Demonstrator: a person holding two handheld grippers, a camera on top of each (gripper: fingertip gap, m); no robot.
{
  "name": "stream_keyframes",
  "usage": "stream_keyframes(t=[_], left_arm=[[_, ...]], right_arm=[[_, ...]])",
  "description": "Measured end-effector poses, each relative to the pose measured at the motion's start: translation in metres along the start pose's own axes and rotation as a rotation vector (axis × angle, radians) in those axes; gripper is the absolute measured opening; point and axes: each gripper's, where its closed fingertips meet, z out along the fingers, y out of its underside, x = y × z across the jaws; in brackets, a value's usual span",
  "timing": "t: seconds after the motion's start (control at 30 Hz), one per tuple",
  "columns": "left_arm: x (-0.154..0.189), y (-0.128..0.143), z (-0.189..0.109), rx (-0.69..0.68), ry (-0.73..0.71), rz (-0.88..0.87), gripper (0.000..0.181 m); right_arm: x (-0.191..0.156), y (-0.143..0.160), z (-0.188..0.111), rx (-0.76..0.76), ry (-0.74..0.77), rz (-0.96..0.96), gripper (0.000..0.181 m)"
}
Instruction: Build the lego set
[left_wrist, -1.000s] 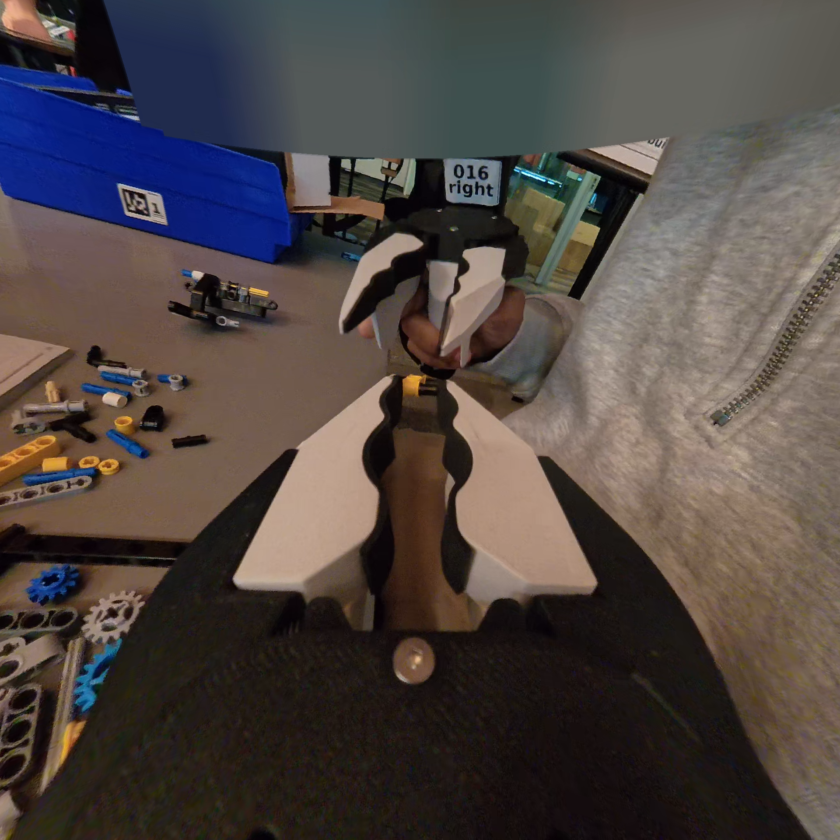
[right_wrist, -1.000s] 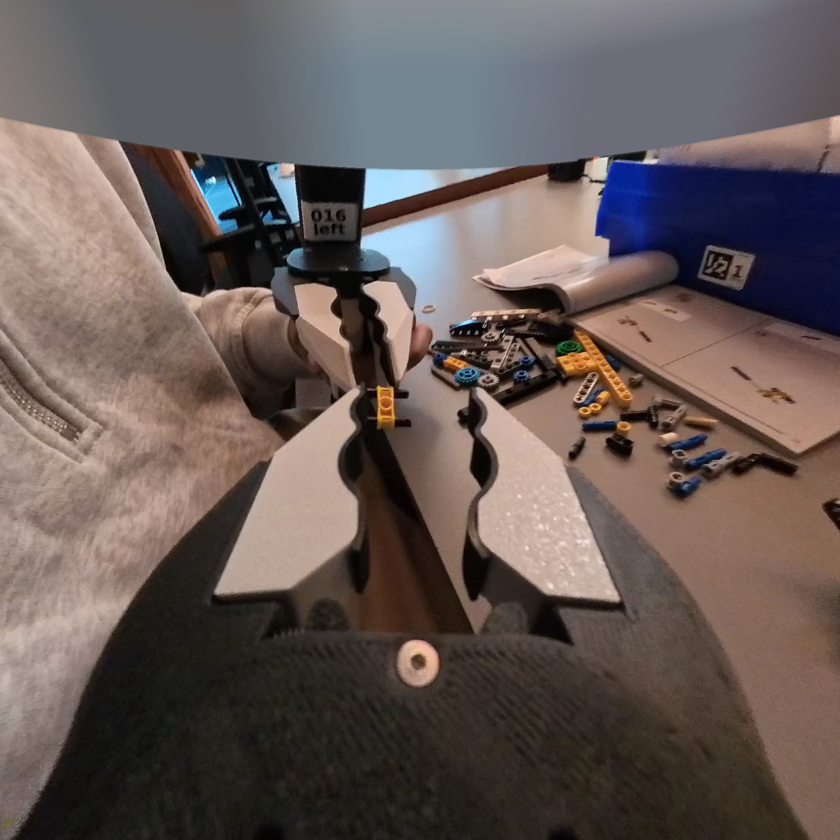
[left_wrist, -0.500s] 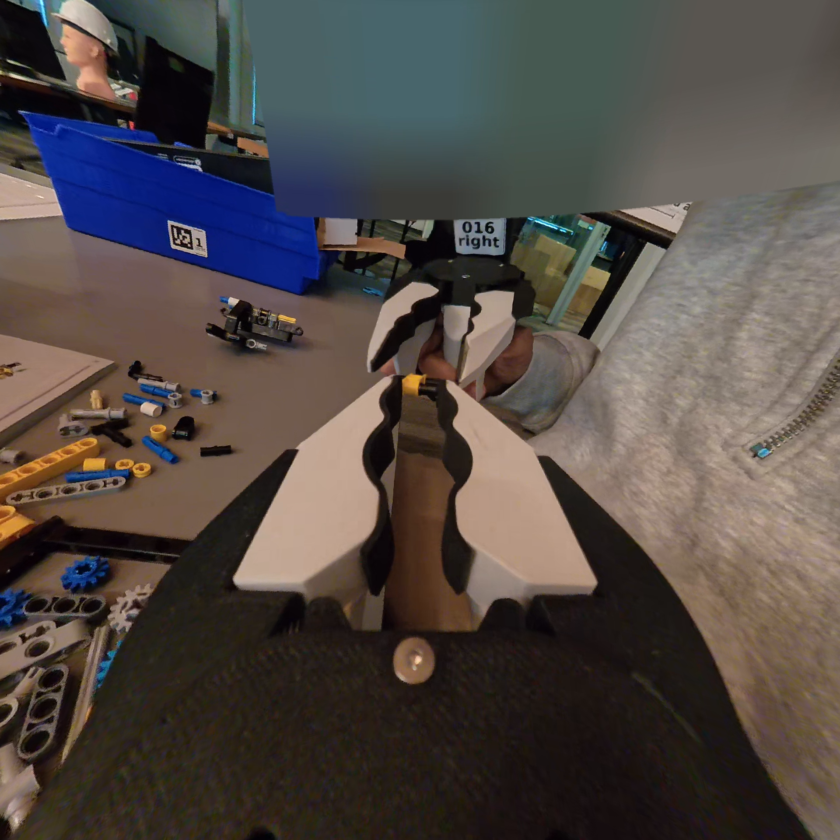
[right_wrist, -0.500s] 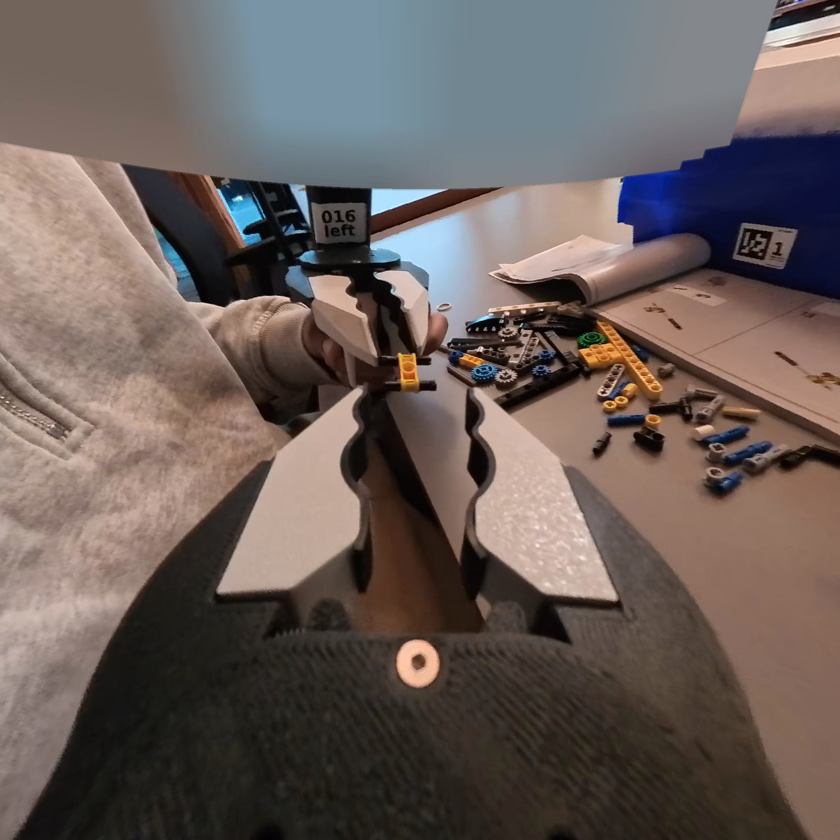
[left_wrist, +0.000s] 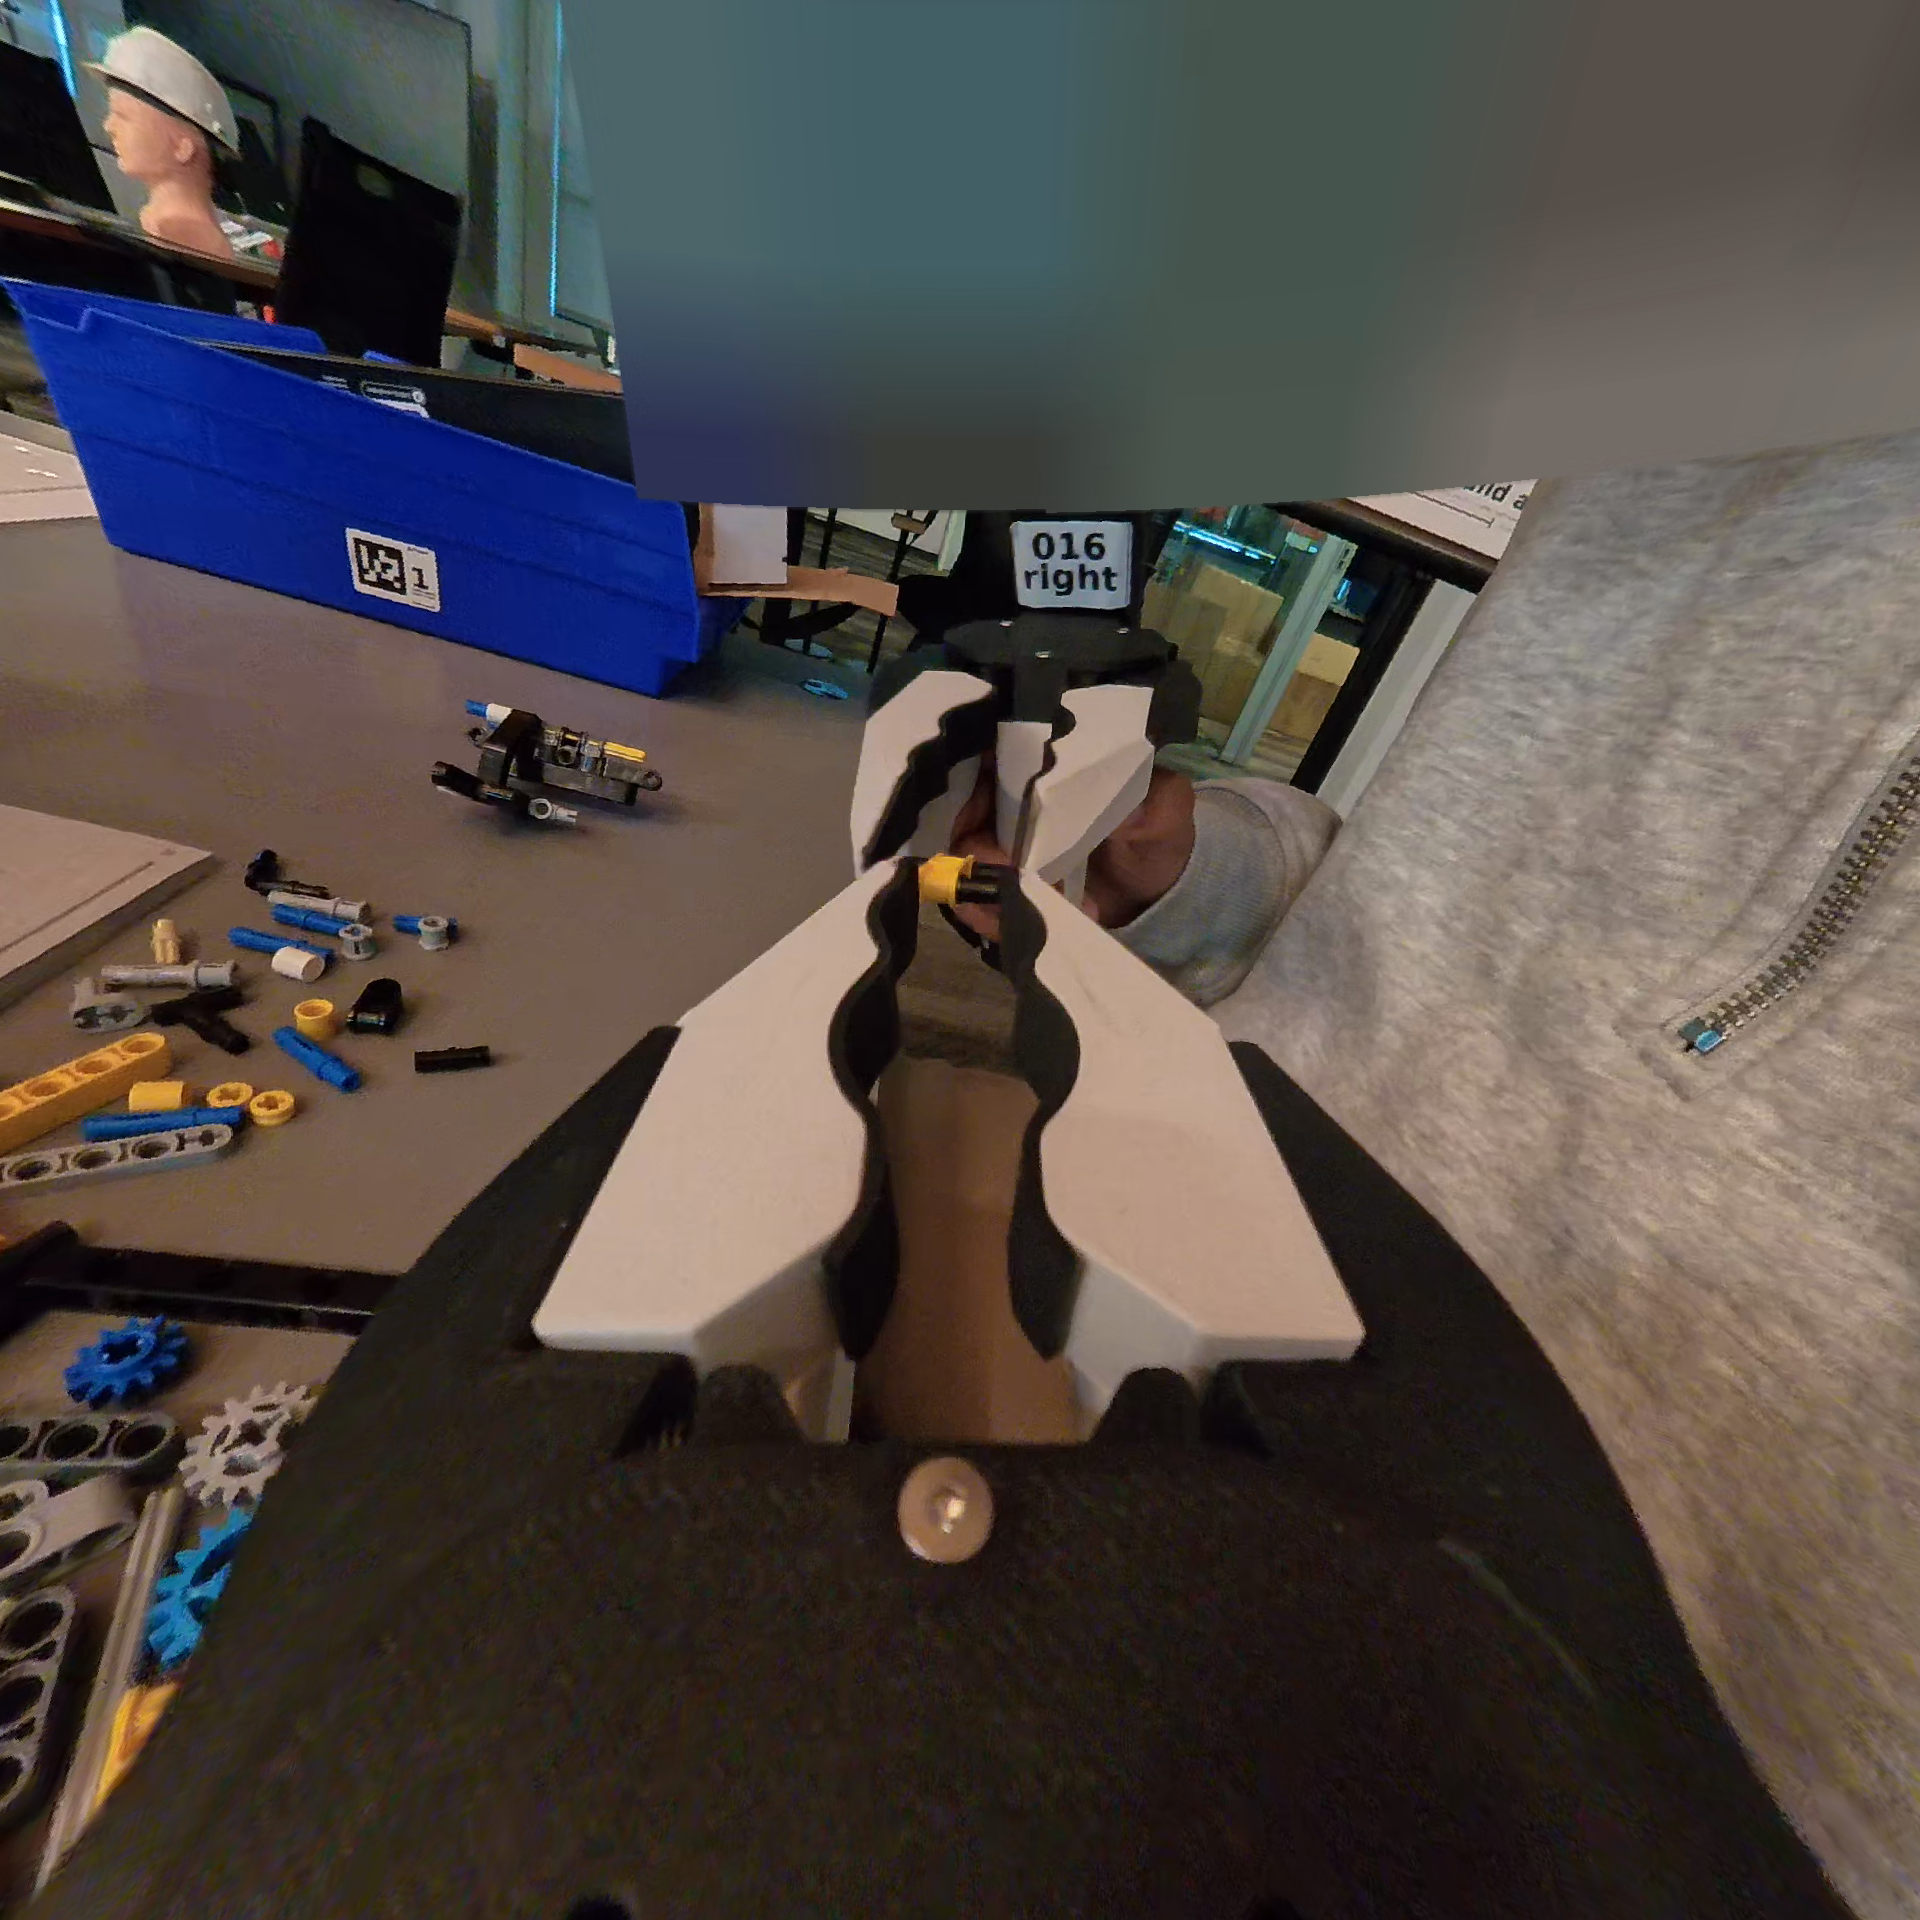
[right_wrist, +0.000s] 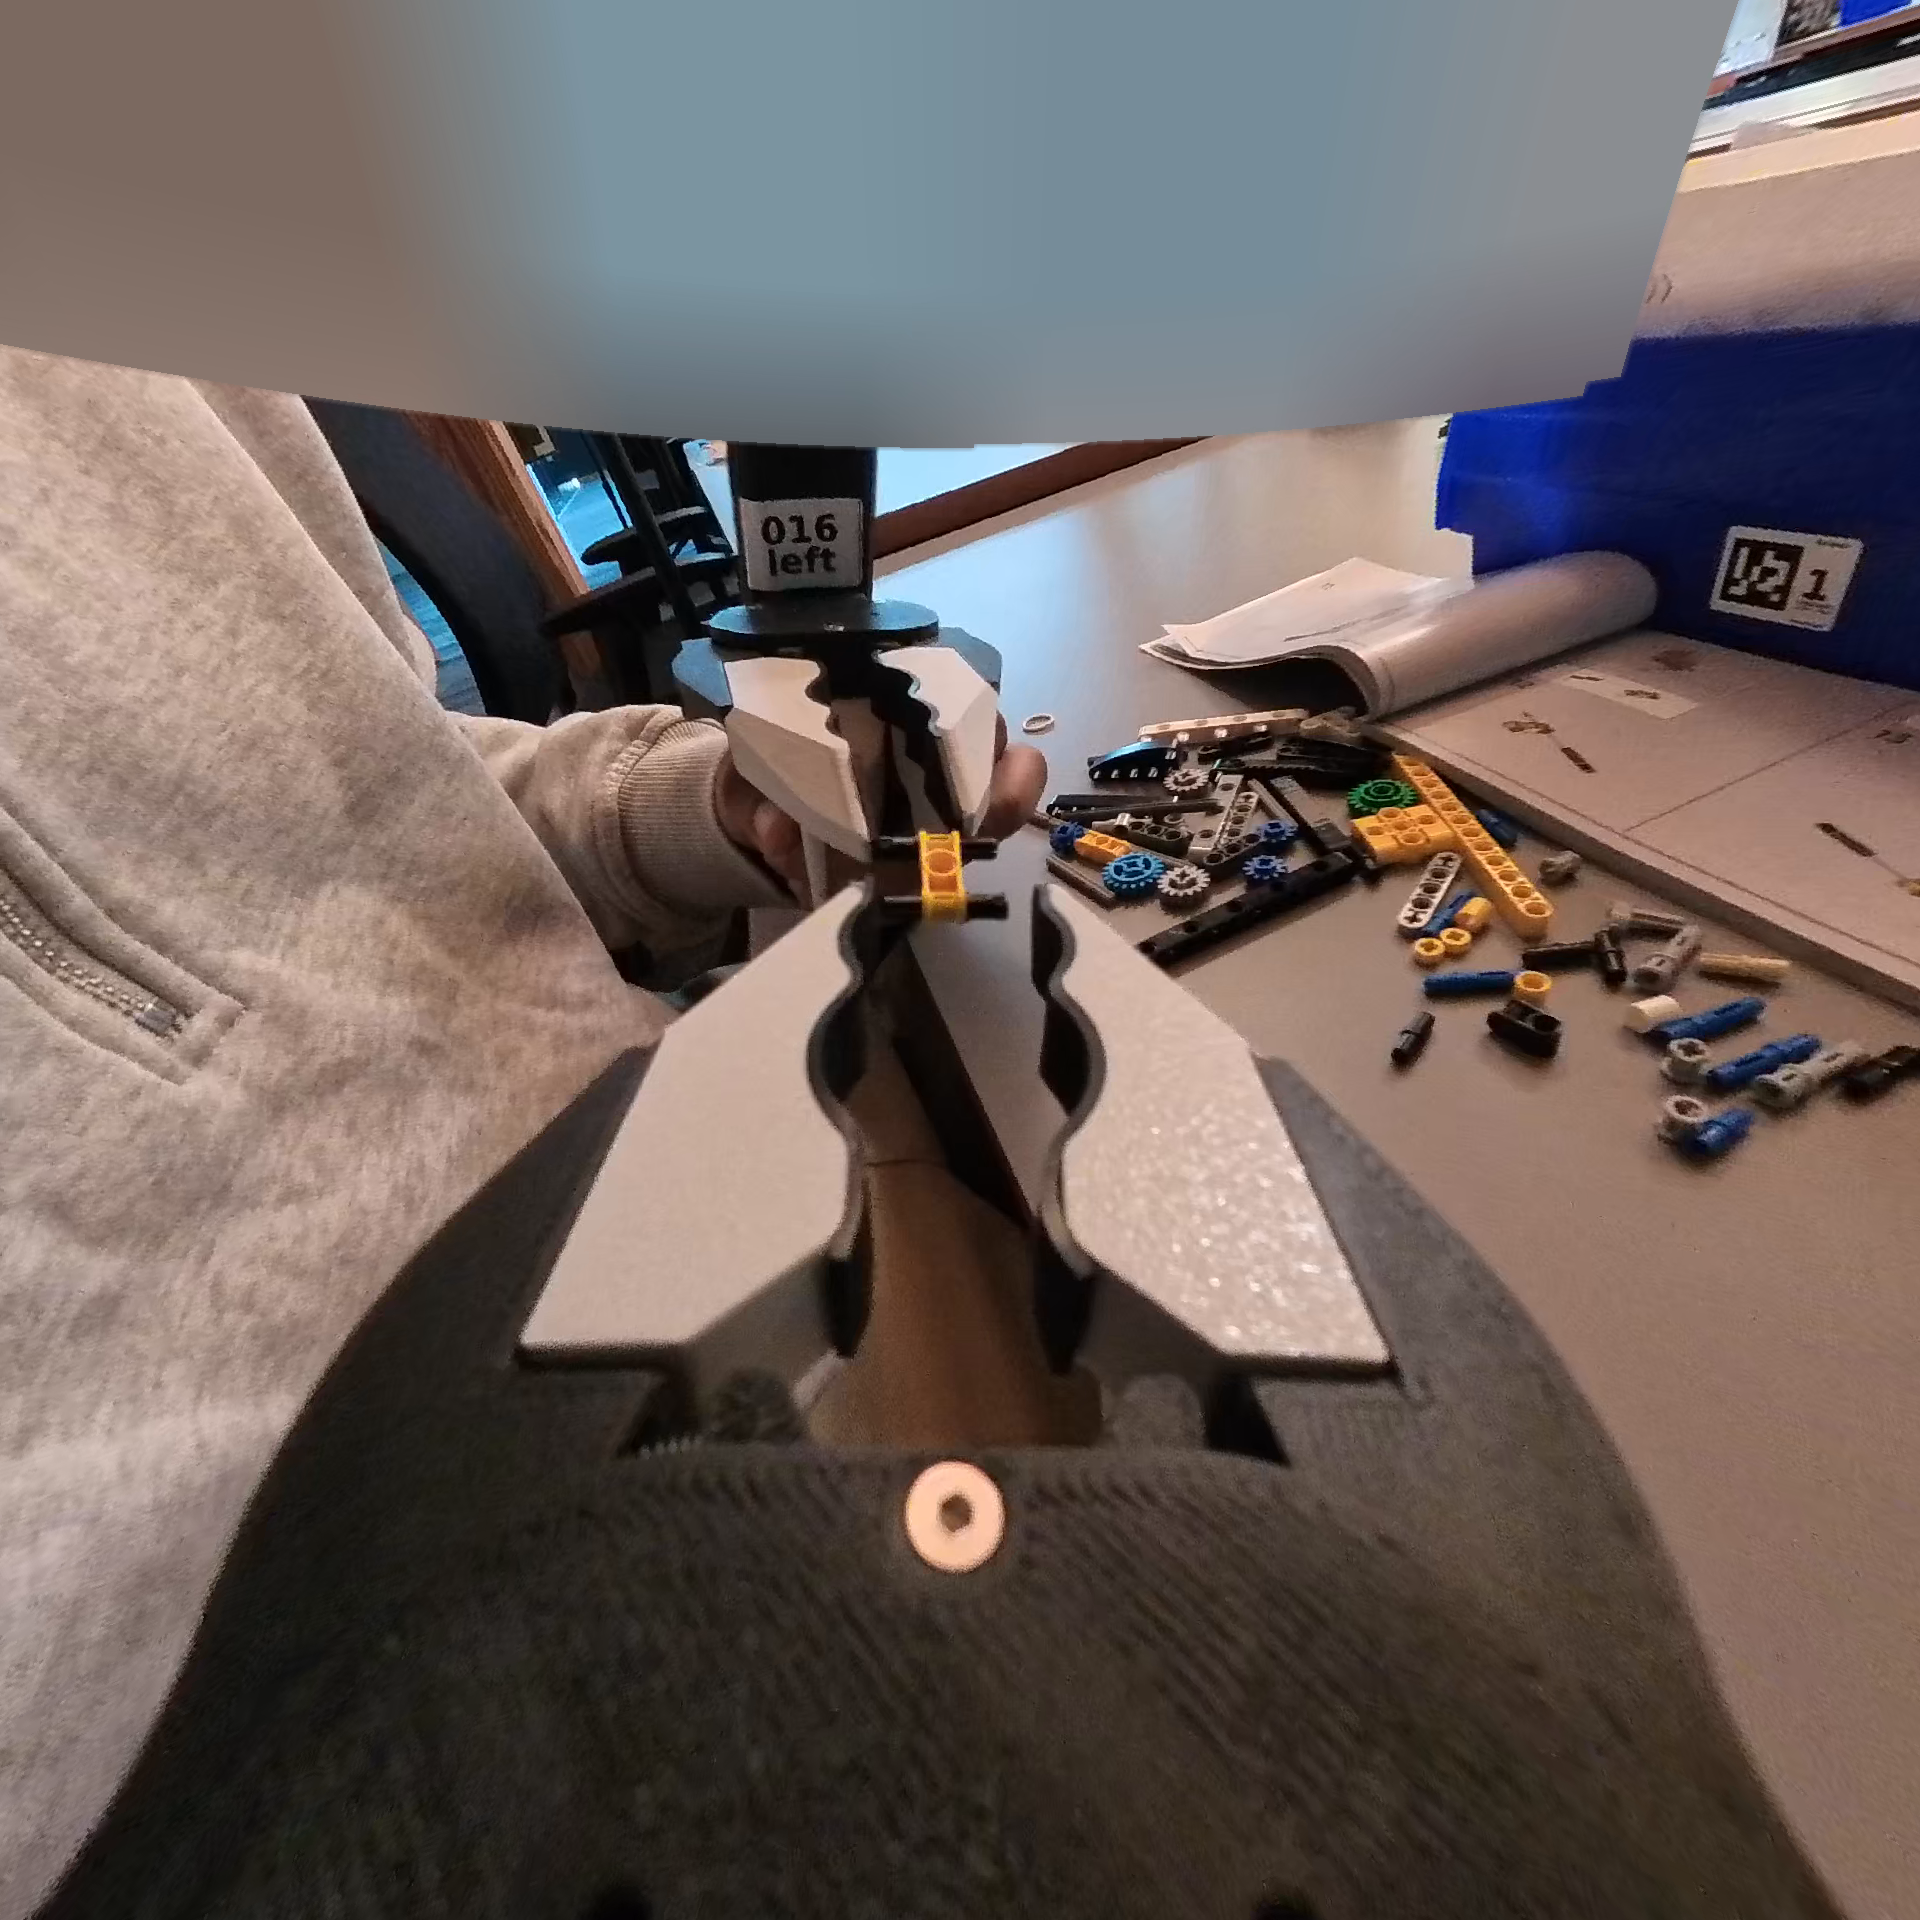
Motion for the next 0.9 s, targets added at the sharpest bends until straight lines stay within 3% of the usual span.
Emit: stream_keyframes(t=[0.63, 0.9], left_arm=[[0.001, -0.002, 0.000, 0.020, 0.030, -0.056, 0.016], [-0.006, -0.006, -0.002, 0.048, -0.008, -0.068, 0.014]], right_arm=[[0.000, -0.002, -0.001, 0.017, -0.036, 0.061, 0.022], [0.020, -0.006, -0.010, 0.050, 0.059, 0.074, 0.022]])
